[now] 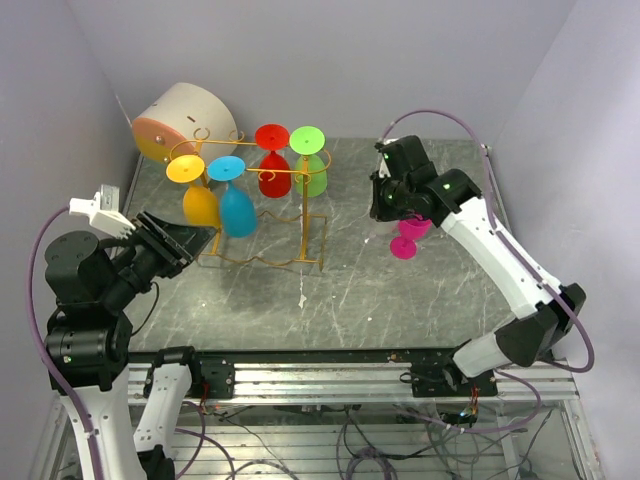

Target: Take the wine glass off the wine glass rack

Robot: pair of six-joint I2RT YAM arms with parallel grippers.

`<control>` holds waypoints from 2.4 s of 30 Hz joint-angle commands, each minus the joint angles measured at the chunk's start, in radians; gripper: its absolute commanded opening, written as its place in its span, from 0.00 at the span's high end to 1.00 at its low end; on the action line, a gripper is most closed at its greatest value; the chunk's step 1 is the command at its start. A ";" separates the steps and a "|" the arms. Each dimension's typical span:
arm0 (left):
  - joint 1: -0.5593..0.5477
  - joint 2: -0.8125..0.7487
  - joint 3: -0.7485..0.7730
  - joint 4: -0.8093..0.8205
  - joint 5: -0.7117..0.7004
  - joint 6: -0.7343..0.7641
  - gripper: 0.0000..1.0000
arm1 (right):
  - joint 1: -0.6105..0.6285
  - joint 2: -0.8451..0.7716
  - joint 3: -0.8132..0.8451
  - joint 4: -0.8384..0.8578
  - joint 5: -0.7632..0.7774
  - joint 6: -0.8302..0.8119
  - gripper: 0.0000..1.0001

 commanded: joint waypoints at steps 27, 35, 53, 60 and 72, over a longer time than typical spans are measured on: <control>0.000 -0.042 -0.025 -0.087 -0.080 0.065 0.52 | -0.062 0.123 -0.150 0.173 -0.057 -0.011 0.94; 0.000 -0.041 -0.043 -0.112 -0.104 0.080 0.50 | -0.062 0.118 -0.110 0.154 -0.055 -0.010 0.76; 0.000 -0.082 -0.019 -0.242 -0.575 0.128 0.44 | 0.114 0.099 0.230 0.057 -0.135 0.029 0.59; -0.001 -0.035 -0.061 -0.286 -0.557 0.160 0.44 | 0.280 0.303 0.646 -0.012 -0.236 0.102 0.56; 0.000 -0.121 -0.067 -0.250 -0.490 0.166 0.42 | 0.272 0.538 0.914 0.170 -0.358 0.103 0.54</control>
